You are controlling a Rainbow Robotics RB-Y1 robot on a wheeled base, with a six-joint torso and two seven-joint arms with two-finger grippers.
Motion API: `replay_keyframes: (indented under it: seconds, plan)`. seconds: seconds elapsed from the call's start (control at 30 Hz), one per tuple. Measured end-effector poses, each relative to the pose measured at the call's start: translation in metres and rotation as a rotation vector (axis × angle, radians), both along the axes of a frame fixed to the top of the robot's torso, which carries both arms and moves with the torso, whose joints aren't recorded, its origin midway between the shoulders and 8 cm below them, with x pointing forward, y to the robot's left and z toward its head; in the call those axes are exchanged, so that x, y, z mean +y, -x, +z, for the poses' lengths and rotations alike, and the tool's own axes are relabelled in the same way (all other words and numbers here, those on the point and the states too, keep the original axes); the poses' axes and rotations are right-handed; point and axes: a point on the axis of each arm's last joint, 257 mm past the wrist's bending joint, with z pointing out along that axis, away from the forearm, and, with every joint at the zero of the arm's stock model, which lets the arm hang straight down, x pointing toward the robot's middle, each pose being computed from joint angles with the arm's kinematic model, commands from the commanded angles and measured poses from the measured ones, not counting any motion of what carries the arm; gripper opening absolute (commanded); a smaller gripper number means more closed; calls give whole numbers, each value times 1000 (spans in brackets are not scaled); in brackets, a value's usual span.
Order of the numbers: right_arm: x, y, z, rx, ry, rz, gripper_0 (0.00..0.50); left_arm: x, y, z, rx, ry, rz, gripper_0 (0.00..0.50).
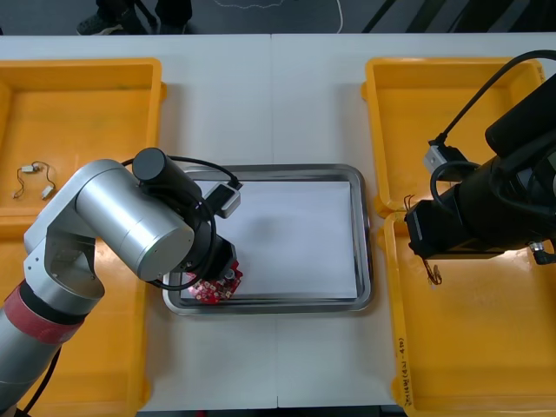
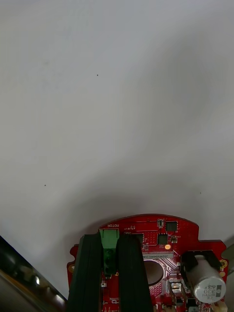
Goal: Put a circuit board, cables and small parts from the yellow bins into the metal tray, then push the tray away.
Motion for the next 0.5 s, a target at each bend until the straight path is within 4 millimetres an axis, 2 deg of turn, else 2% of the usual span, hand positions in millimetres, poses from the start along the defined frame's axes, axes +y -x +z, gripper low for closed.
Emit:
replay_keyframes:
  seconds: [0.03, 0.1, 0.17, 0.2, 0.23, 0.27, 0.5]
  plan:
    - [0, 0, 0, 0, 0, 0, 0, 0, 0, 0, 0, 0, 0, 109]
    - [0, 0, 0, 0, 0, 0, 0, 0, 1, -1, 2, 0, 1, 222]
    - [0, 0, 0, 0, 0, 0, 0, 0, 1, -1, 2, 0, 1, 363]
    - [0, 0, 0, 0, 0, 0, 0, 0, 1, -1, 1, 0, 1, 403]
    - [0, 0, 0, 0, 0, 0, 0, 0, 0, -1, 0, 1, 1, 475]
    - [0, 0, 0, 0, 0, 0, 0, 0, 0, 0, -1, 2, 0, 500]
    - [0, 0, 0, 0, 0, 0, 0, 0, -3, 1, -12, 2, 3, 500]
